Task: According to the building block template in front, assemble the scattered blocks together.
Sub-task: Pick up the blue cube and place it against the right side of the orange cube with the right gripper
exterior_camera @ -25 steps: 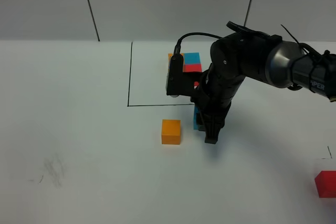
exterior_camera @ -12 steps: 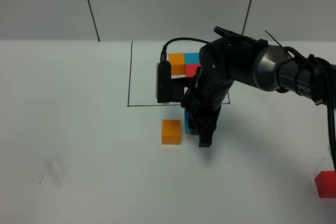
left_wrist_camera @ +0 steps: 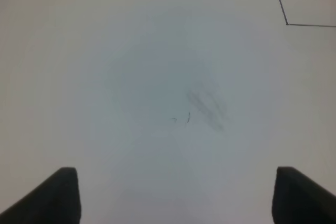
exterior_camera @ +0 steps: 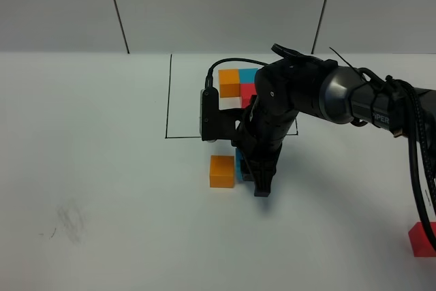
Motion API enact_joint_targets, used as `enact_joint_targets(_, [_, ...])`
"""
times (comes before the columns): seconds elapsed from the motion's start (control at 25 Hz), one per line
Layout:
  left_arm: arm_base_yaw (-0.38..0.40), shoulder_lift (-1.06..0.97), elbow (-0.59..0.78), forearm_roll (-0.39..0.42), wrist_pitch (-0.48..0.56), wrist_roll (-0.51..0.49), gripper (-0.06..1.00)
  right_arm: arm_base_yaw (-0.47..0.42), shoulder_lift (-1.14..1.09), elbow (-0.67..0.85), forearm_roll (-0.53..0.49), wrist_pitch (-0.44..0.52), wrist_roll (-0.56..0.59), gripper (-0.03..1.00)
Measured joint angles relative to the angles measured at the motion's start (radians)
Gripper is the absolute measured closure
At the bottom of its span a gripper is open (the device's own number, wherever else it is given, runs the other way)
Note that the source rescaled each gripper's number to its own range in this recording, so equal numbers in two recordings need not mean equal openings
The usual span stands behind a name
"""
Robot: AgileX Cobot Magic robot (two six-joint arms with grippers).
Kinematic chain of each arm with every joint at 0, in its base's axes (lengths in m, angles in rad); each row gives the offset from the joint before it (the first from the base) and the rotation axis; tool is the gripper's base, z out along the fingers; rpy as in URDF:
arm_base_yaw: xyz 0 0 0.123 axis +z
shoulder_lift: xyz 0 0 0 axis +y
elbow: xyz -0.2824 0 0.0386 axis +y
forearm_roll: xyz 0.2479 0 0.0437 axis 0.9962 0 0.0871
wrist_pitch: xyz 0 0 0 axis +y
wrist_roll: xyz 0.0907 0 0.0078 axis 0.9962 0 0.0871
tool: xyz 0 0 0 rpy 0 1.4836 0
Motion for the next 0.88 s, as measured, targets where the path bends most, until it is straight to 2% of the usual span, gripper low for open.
enact_joint_targets(0.88, [0.000,0.000,0.000,0.000,0.000,0.000,0.28,0.000,0.042,-0.001,0.001,-0.021,-0.059,0.72])
